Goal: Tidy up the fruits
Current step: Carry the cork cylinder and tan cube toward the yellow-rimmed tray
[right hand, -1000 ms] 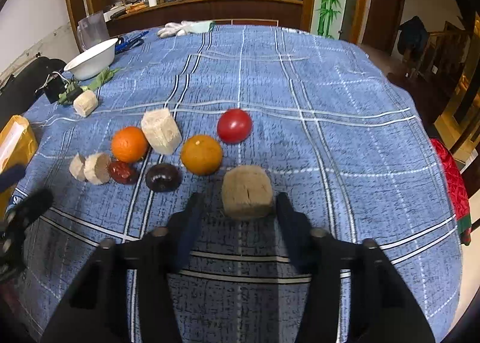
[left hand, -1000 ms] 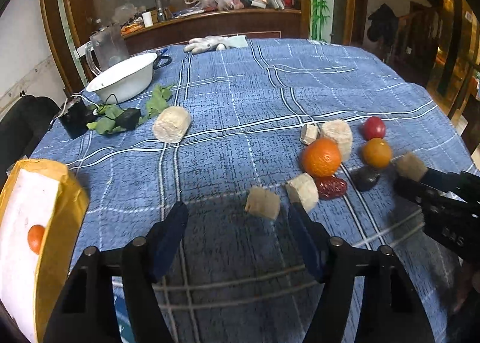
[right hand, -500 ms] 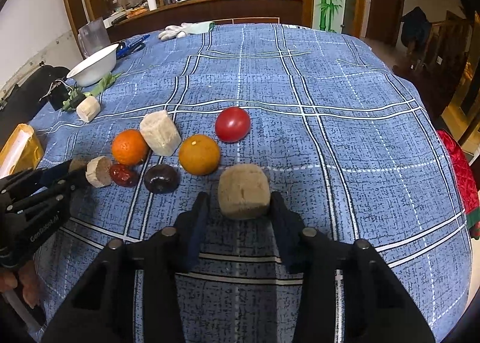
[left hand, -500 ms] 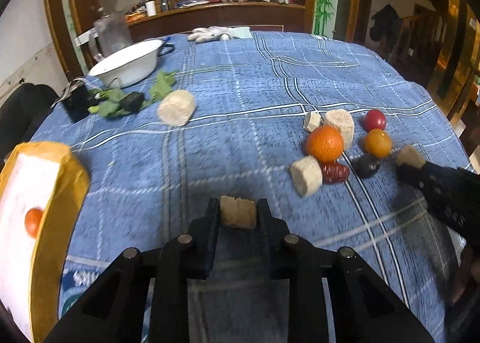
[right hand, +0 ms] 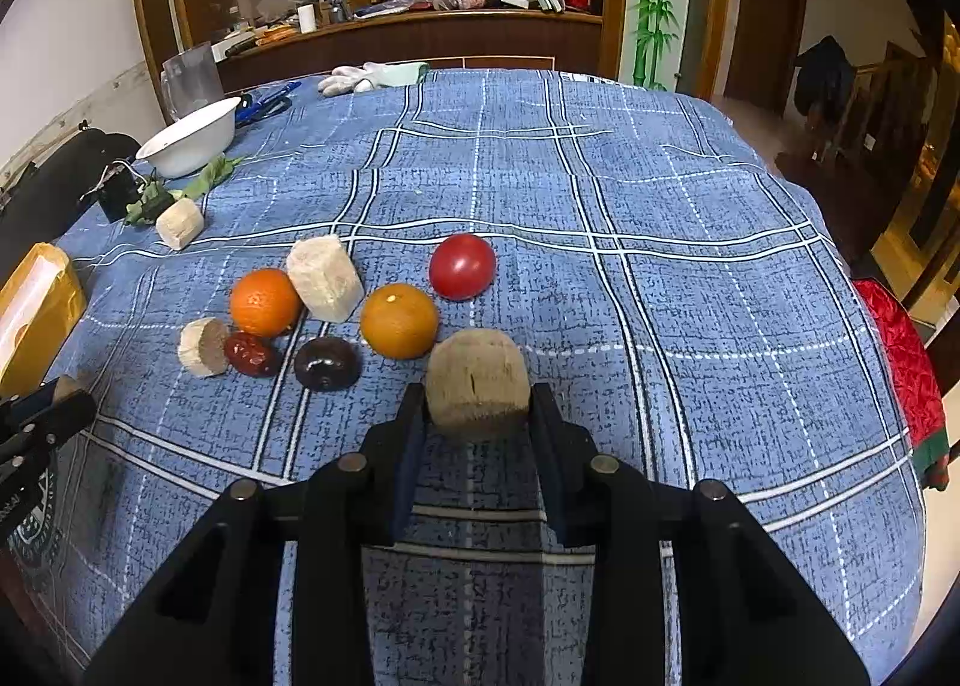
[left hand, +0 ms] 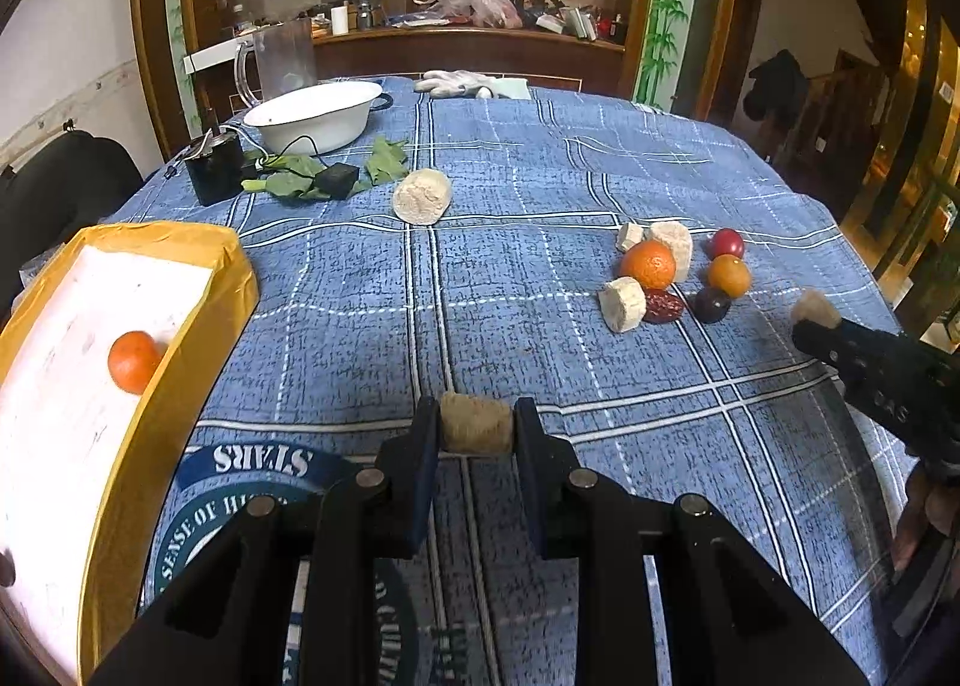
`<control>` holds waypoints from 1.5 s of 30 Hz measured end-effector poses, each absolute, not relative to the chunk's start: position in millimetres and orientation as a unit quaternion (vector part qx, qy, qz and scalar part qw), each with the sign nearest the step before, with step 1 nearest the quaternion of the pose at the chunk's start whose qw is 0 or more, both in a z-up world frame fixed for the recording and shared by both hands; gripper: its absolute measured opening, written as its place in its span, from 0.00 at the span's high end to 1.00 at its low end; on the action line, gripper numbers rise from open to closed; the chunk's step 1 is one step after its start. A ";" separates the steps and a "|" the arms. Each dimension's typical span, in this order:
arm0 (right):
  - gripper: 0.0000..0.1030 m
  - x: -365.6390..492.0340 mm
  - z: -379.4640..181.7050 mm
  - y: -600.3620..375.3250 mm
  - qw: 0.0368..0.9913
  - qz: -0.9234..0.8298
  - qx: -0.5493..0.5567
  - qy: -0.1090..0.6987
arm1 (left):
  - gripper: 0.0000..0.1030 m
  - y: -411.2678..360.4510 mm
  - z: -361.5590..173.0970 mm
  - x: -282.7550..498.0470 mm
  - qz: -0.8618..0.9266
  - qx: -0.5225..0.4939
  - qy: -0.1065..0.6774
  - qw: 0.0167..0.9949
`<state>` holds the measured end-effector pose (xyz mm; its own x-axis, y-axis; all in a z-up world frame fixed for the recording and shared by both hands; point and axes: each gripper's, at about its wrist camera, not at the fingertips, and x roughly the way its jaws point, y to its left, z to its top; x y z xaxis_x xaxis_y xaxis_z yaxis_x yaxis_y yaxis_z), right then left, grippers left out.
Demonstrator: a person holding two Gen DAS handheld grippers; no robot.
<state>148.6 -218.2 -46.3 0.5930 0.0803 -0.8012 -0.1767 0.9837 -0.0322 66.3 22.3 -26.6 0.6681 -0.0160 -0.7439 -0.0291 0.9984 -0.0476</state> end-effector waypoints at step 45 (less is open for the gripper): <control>0.65 26.1 13.9 -138.1 0.901 0.190 -0.067 0.384 | 0.77 89.6 11.4 -9.3 0.122 -0.052 0.383 0.914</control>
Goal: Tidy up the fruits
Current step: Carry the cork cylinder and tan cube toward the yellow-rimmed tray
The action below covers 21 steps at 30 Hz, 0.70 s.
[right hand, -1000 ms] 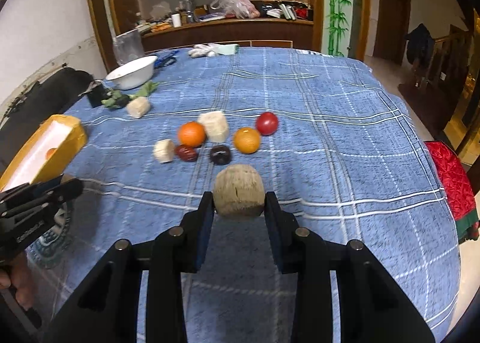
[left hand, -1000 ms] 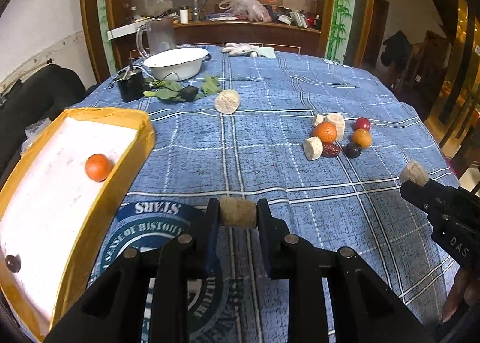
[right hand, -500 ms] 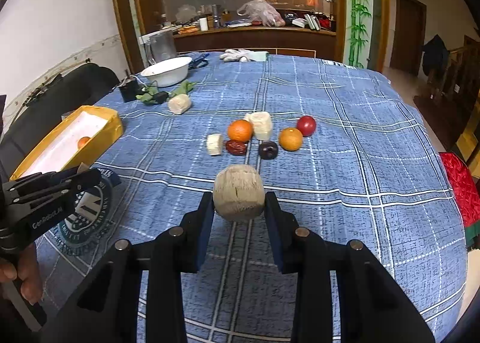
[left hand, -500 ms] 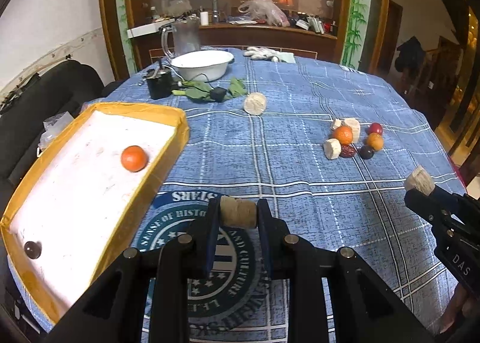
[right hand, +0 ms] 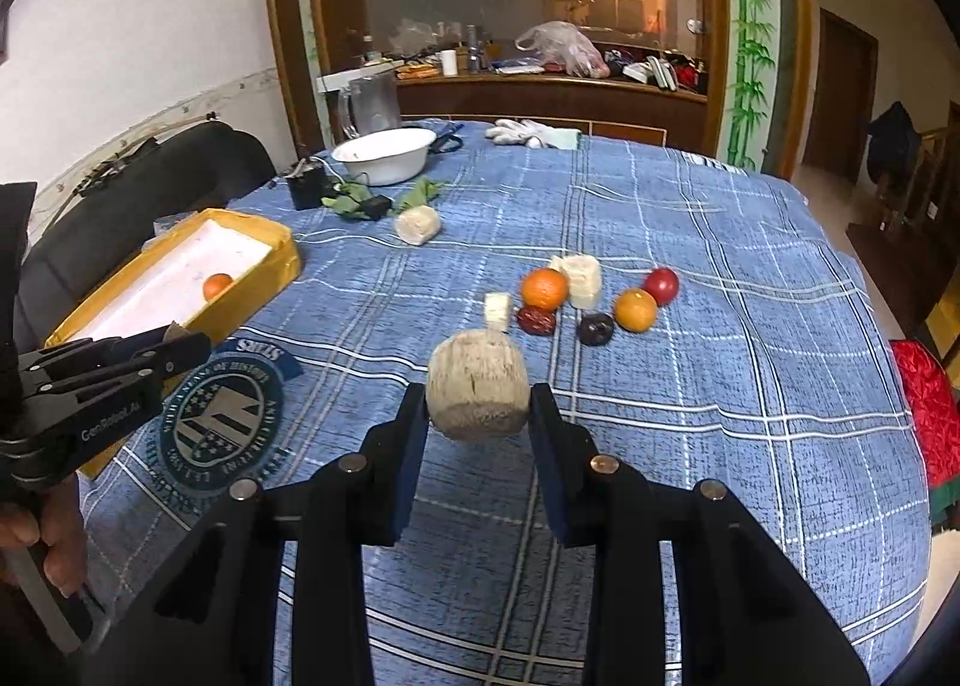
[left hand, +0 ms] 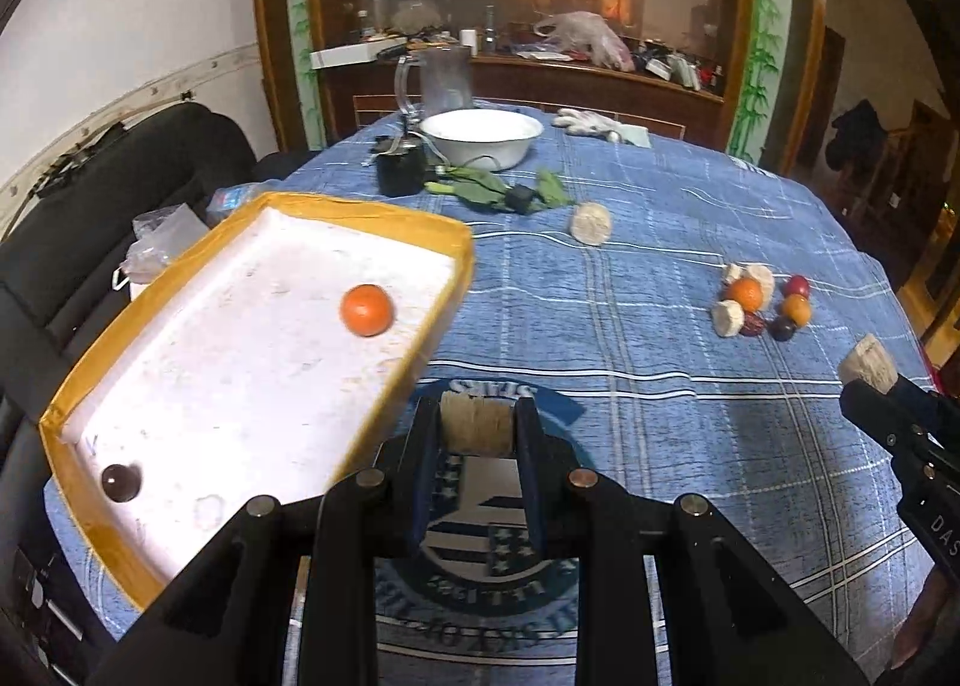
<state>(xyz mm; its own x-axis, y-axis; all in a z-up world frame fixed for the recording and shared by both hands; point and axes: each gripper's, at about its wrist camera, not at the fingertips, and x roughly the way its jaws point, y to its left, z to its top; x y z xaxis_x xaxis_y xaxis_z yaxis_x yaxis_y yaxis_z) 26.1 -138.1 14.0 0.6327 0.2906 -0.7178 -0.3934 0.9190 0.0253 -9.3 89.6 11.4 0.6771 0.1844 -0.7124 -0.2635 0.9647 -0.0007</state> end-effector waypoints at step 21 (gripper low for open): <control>0.65 21.6 28.1 -76.5 0.894 0.244 -0.089 0.364 | 0.77 161.9 17.9 -37.3 0.187 -0.101 0.372 0.904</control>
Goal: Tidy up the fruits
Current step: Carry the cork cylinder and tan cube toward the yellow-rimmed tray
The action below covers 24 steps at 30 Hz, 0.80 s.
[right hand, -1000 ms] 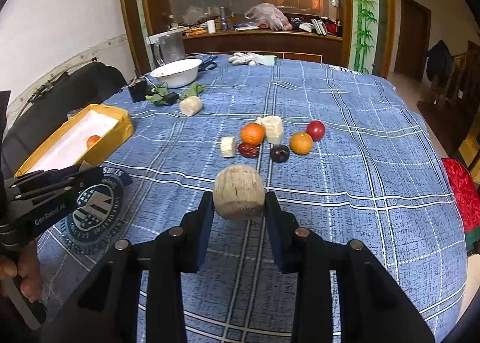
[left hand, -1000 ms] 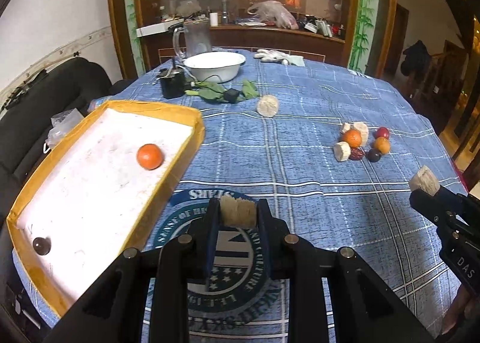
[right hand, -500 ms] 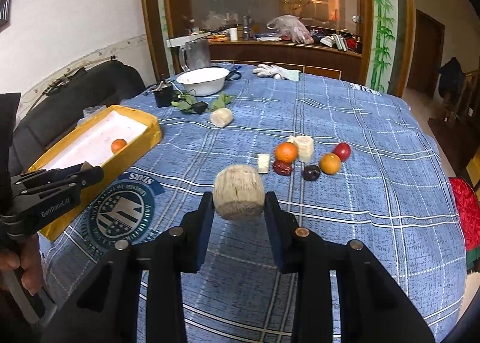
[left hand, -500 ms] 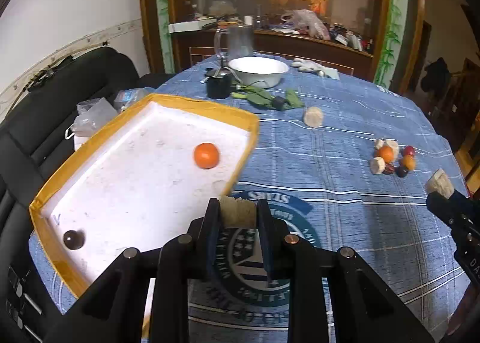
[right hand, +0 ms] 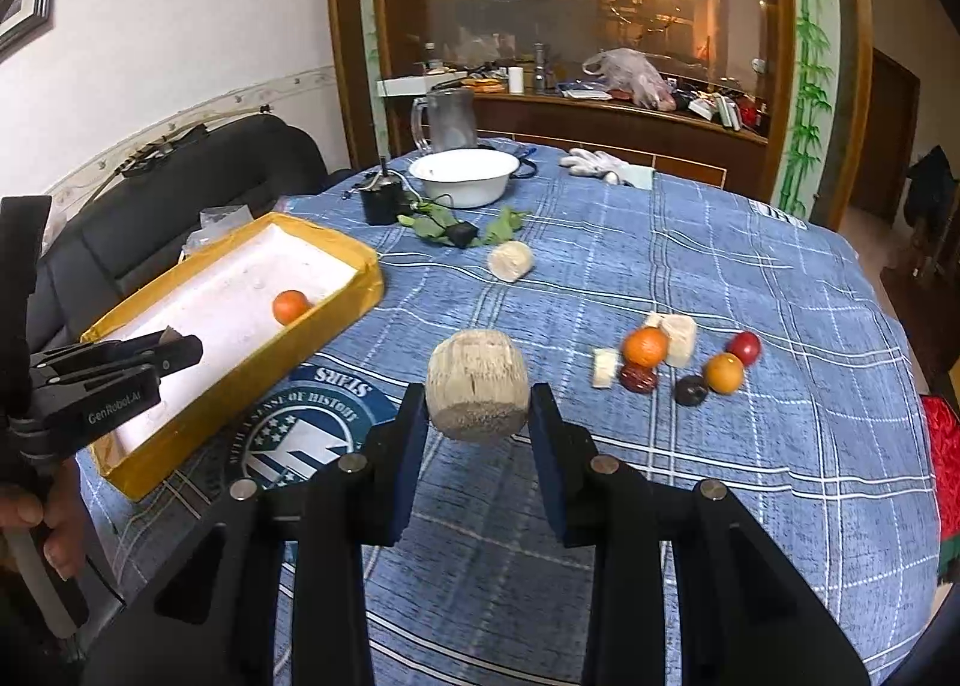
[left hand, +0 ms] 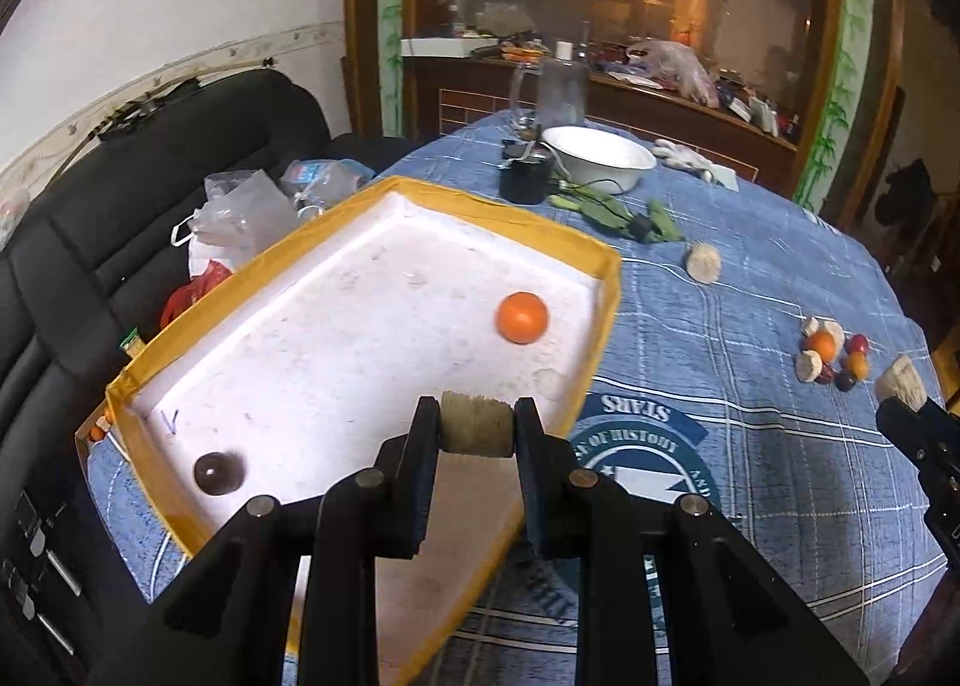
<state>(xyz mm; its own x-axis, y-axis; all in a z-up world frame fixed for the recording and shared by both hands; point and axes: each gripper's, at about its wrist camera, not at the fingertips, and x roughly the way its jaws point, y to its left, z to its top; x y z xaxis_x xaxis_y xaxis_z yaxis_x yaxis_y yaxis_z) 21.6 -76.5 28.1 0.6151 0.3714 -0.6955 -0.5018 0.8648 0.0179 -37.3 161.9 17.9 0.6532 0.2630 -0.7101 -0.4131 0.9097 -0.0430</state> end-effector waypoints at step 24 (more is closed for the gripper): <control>0.65 20.5 20.1 -62.6 0.889 0.255 -0.081 0.372 | 0.77 191.8 12.5 -46.9 0.218 -0.120 0.375 0.893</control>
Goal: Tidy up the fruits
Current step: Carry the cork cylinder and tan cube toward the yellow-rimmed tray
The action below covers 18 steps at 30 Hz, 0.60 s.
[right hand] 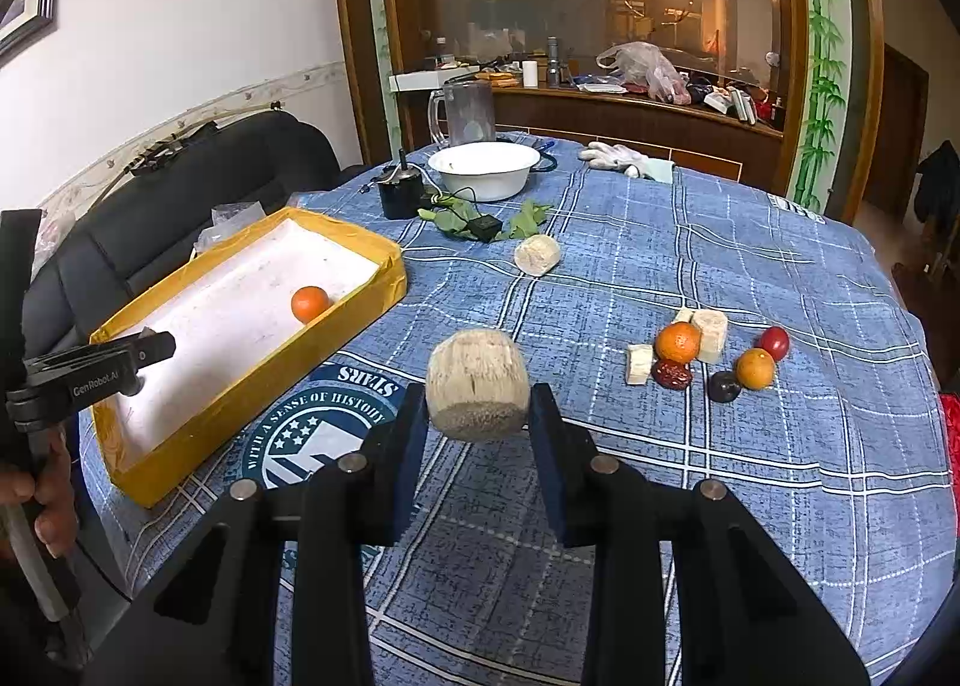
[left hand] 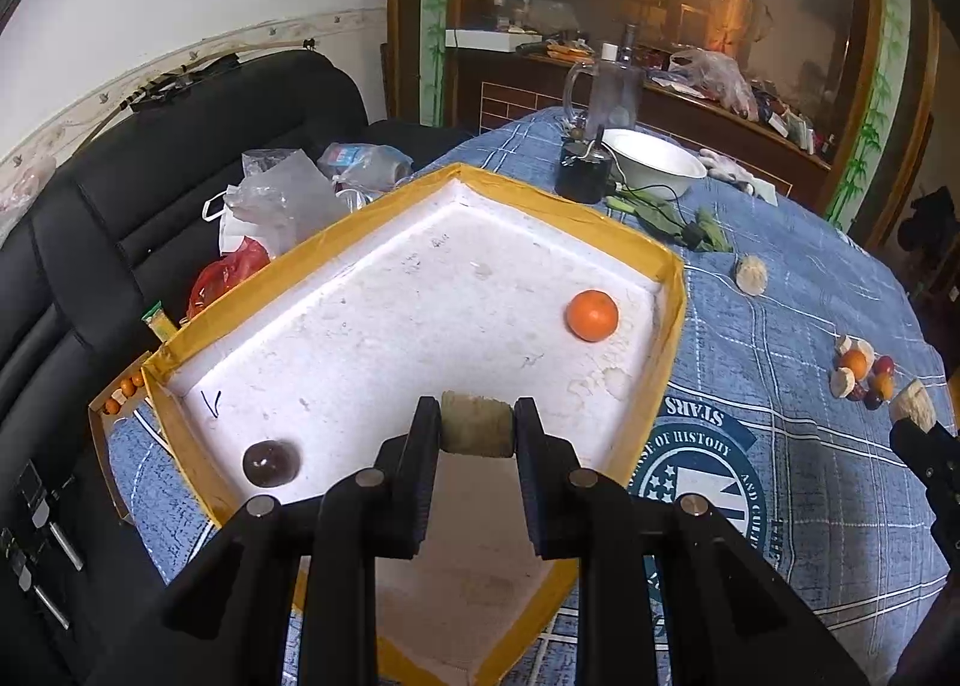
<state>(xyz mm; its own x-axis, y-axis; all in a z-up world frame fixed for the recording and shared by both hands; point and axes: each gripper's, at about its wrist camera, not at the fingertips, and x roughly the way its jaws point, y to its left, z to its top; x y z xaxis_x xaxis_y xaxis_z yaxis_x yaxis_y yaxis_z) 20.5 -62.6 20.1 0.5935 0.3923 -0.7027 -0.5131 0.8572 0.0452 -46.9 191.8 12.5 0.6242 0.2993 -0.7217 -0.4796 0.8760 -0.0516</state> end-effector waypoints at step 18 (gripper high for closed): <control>0.65 22.6 17.6 -29.6 0.881 0.275 -0.101 0.373 | 0.77 215.4 6.4 -49.3 0.238 -0.131 0.379 0.884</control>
